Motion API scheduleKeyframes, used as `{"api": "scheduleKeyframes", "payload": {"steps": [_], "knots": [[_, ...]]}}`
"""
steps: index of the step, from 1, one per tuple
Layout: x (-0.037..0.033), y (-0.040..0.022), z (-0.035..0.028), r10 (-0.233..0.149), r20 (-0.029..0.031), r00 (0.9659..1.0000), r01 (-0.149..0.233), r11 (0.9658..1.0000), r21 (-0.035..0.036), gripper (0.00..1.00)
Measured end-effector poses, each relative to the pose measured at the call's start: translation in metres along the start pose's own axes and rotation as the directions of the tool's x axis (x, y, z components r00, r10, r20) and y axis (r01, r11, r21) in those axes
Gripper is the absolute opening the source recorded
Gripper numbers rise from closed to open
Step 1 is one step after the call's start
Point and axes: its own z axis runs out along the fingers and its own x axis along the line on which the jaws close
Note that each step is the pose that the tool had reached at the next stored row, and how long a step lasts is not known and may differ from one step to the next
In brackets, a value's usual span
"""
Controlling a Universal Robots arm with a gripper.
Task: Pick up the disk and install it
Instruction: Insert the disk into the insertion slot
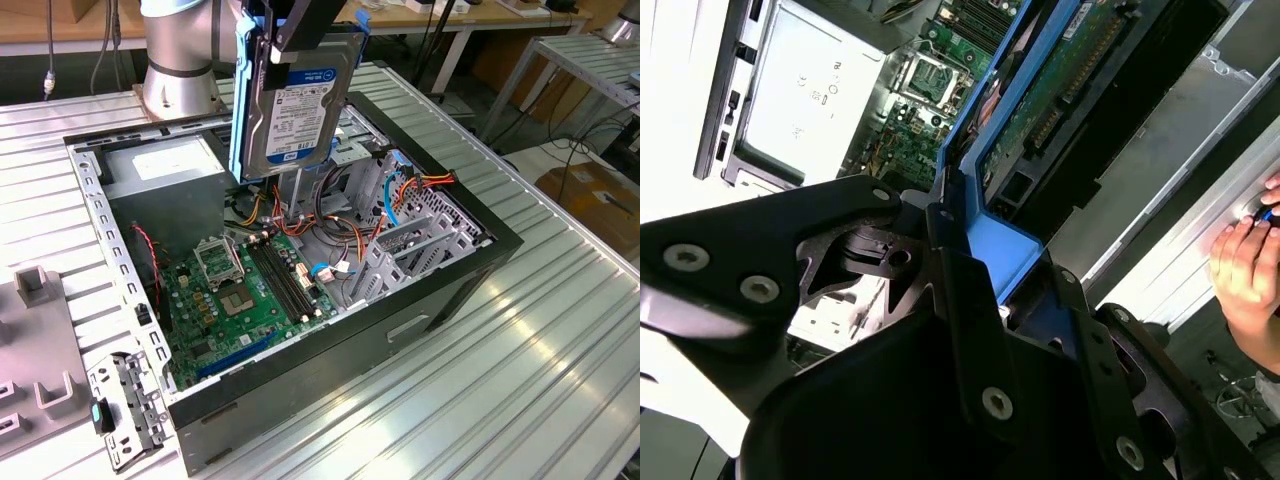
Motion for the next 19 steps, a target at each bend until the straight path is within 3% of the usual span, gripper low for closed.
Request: {"api": "scheduleKeyframes", "payload": {"steps": [8, 12, 15, 19], "knots": [[0.0036, -0.0002, 0.0000, 0.000, 0.0000, 1.0000, 0.000, 1.0000, 0.0000, 0.37], [0.0168, -0.0008, 0.0000, 0.000, 0.0001, 1.0000, 0.000, 1.0000, 0.0000, 0.37], [0.0328, -0.0018, 0.0004, 0.000, -0.0001, 1.0000, 0.000, 1.0000, -0.0001, 0.37], [0.0389, -0.0056, 0.0009, 0.000, -0.0003, 1.0000, 0.000, 1.0000, 0.0000, 0.37]]}}
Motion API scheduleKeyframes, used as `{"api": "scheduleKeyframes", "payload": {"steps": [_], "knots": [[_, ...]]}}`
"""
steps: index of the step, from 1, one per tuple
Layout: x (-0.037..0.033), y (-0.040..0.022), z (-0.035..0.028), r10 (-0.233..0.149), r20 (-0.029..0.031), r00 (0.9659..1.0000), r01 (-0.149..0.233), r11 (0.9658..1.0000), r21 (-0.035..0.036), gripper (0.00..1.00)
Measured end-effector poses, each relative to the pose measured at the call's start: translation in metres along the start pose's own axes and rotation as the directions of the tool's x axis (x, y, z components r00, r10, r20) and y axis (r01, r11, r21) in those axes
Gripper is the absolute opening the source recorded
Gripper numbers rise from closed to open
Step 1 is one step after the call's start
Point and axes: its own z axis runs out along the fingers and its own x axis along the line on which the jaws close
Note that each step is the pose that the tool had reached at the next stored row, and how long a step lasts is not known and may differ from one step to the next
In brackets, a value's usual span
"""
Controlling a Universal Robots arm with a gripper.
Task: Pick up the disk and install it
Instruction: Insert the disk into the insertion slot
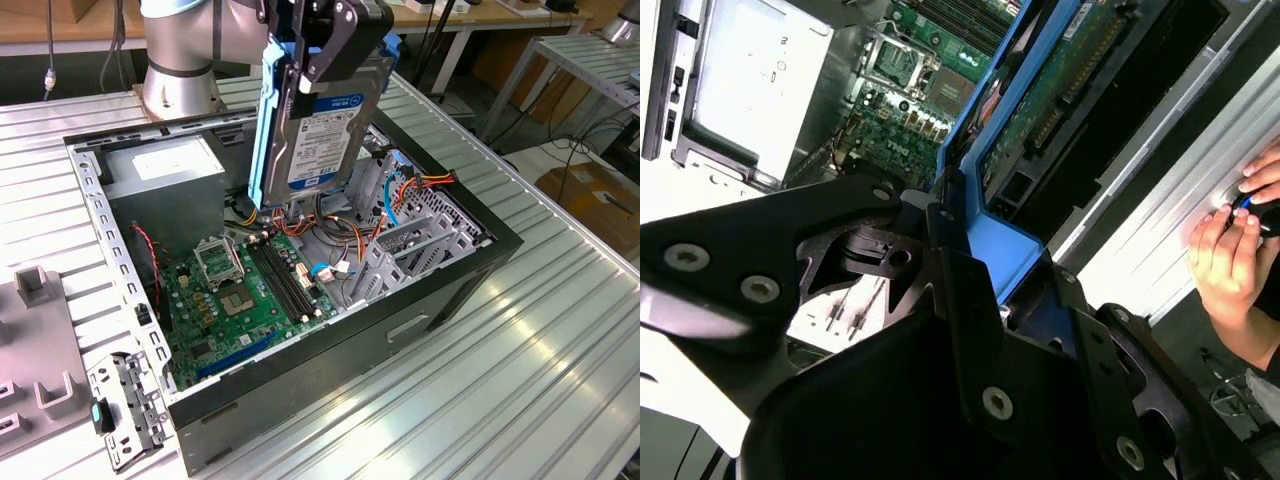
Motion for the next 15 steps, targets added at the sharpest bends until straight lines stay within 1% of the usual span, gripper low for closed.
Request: {"api": "scheduleKeyframes", "payload": {"steps": [6, 7, 8, 10, 12, 13, 15], "knots": [[0.0003, -0.0146, 0.0006, 0.000, -0.0001, 1.0000, 0.000, 1.0000, 0.0001, 0.37], [0.0001, -0.0190, 0.0006, 0.000, -0.0002, 1.0000, 0.000, 1.0000, 0.0000, 0.37], [0.0001, -0.0218, 0.0006, 0.000, -0.0002, 1.0000, 0.000, 1.0000, 0.0000, 0.37], [-0.0001, -0.0251, 0.0006, 0.000, -0.0001, 1.0000, 0.000, 1.0000, 0.0000, 0.37], [0.0002, -0.0264, 0.0008, 0.000, -0.0002, 1.0000, 0.000, 1.0000, 0.0000, 0.37], [0.0011, -0.0270, 0.0011, 0.000, -0.0002, 1.0000, 0.000, 1.0000, 0.0000, 0.37], [0.0055, -0.0283, 0.0015, 0.000, -0.0002, 1.0000, 0.000, 1.0000, 0.0000, 0.37]]}}
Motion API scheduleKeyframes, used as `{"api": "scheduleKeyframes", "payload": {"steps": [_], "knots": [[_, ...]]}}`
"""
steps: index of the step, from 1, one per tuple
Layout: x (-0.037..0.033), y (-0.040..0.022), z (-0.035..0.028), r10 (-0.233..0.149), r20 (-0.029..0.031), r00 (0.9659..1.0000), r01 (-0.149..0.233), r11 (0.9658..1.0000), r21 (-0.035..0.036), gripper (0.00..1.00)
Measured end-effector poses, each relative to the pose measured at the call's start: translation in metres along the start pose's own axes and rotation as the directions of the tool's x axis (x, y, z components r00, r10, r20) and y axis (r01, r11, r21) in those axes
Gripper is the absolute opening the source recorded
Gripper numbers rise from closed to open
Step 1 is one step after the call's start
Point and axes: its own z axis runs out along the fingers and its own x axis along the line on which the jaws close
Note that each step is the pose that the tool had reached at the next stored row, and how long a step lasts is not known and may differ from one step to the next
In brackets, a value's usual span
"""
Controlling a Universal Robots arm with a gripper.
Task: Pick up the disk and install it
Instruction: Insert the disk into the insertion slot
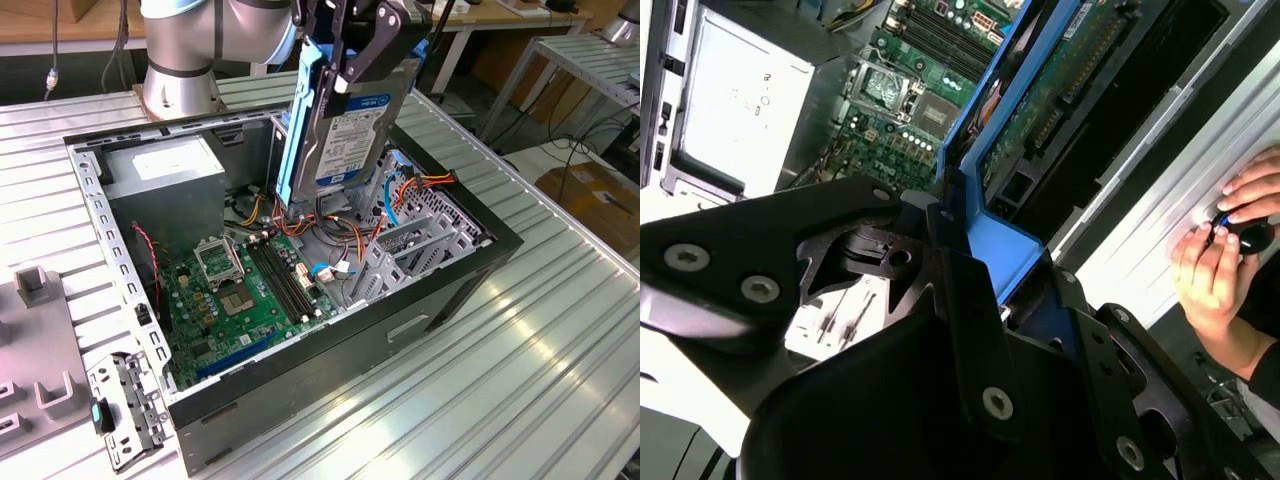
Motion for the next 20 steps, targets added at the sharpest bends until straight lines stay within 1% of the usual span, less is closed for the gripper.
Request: {"api": "scheduleKeyframes", "payload": {"steps": [5, 6, 7, 12, 15, 20], "knots": [[0.0127, -0.0028, 0.0016, 0.000, 0.0000, 1.0000, 0.000, 1.0000, 0.0000, 0.37], [0.0158, -0.0053, 0.0025, 0.000, -0.0001, 1.0000, 0.000, 1.0000, 0.0000, 0.37], [0.0171, -0.0076, 0.0032, 0.000, -0.0001, 1.0000, 0.000, 1.0000, 0.0000, 0.37], [0.0228, -0.0226, 0.0074, 0.000, 0.0001, 1.0000, 0.000, 1.0000, 0.0000, 0.37], [0.0258, -0.0356, 0.0105, 0.000, -0.0003, 1.0000, 0.000, 1.0000, 0.0000, 0.37], [0.0290, -0.0528, 0.0148, 0.000, -0.0007, 1.0000, 0.000, 1.0000, 0.0000, 0.37]]}}
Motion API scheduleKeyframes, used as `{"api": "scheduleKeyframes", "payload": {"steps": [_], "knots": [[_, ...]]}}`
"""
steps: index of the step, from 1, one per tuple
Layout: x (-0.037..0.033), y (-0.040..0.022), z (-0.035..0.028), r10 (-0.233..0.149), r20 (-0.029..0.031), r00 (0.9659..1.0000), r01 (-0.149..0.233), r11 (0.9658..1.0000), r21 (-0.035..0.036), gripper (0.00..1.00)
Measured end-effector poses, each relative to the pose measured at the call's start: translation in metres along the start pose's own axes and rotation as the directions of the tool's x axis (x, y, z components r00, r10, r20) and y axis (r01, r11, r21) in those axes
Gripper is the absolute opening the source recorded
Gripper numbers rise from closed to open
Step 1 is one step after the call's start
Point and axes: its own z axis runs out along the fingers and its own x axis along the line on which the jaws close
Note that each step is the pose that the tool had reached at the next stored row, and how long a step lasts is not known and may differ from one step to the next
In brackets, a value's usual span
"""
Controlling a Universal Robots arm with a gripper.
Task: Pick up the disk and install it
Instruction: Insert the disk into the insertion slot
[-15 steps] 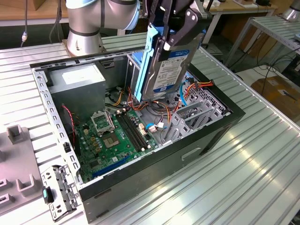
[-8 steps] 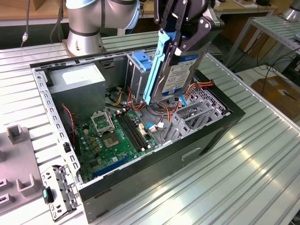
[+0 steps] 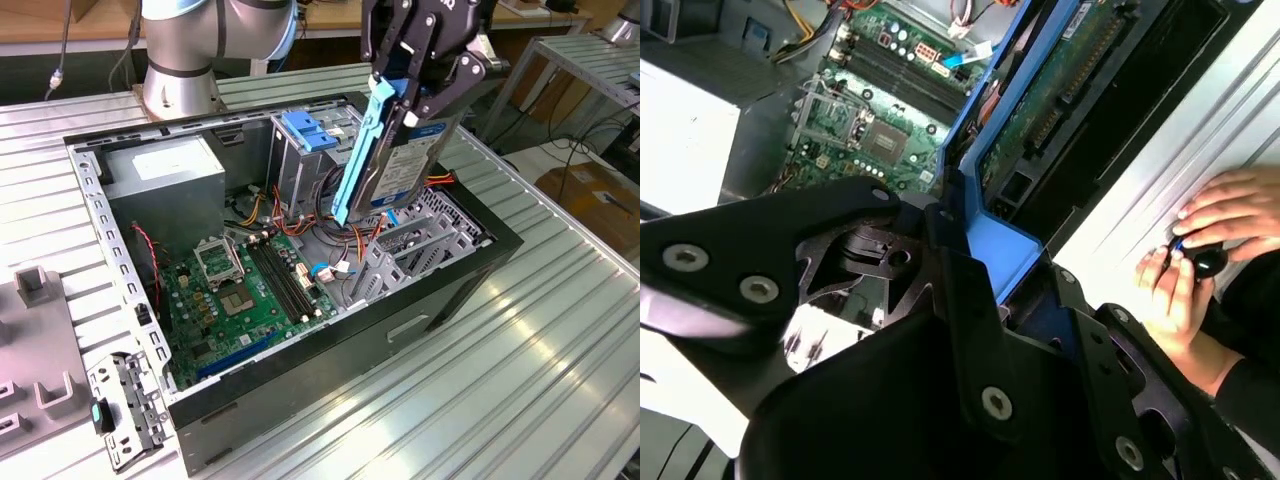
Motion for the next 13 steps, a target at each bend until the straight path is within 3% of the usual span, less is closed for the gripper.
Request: {"api": "scheduleKeyframes", "payload": {"steps": [4, 6, 13], "knots": [[0.0014, -0.0174, 0.0029, 0.000, -0.0005, 1.0000, 0.000, 1.0000, 0.0000, 0.37], [0.0014, -0.0231, 0.0034, 0.000, -0.0008, 1.0000, 0.000, 1.0000, 0.0000, 0.37], [0.0042, -0.0246, 0.0039, 0.000, -0.0009, 1.0000, 0.000, 1.0000, 0.0004, 0.37]]}}
